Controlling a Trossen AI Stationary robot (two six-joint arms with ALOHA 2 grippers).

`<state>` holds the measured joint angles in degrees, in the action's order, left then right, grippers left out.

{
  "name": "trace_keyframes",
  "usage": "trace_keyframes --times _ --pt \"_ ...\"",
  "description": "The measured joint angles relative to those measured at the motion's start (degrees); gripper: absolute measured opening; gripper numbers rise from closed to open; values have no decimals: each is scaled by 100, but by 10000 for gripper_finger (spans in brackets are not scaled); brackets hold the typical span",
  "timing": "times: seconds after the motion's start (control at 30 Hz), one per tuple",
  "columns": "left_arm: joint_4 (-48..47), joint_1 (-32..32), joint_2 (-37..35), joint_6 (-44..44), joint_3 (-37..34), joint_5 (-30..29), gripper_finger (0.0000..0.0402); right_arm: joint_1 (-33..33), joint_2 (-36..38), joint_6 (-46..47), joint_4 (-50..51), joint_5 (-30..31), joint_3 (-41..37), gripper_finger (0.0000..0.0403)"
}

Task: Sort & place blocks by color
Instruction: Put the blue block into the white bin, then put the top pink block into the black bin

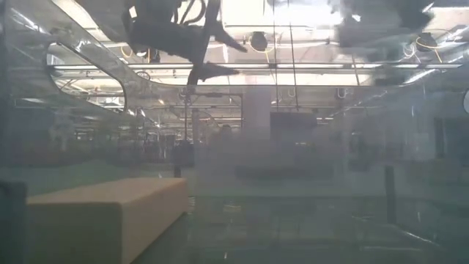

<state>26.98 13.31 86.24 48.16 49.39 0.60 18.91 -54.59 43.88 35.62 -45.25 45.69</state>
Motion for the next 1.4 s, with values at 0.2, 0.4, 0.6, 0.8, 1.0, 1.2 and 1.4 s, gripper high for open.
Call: trace_keyframes --times 0.2,0.4,0.6,0.8,1.0,1.2,1.4 --pt "-451 237 0 16 0 -1 227 -1576 729 734 1877 55 0 41" --pt "-954 335 0 3 0 -2 227 -3107 744 1374 1211 774 -54 41" --pt "-1466 355 0 -107 0 -2 227 -4199 222 1559 -688 809 -662 41" --pt "-1576 381 0 -504 0 -50 227 -4852 -417 1639 -1648 844 -927 48" --pt "-1573 594 0 -592 0 -63 227 -5087 -706 2011 -1656 1375 -927 69" --pt "-1573 778 0 -596 0 -61 228 -5096 -811 2069 -1767 1374 -927 136" --pt "-1573 915 0 -610 0 -60 228 -5093 -402 1856 -1744 1563 -927 162"
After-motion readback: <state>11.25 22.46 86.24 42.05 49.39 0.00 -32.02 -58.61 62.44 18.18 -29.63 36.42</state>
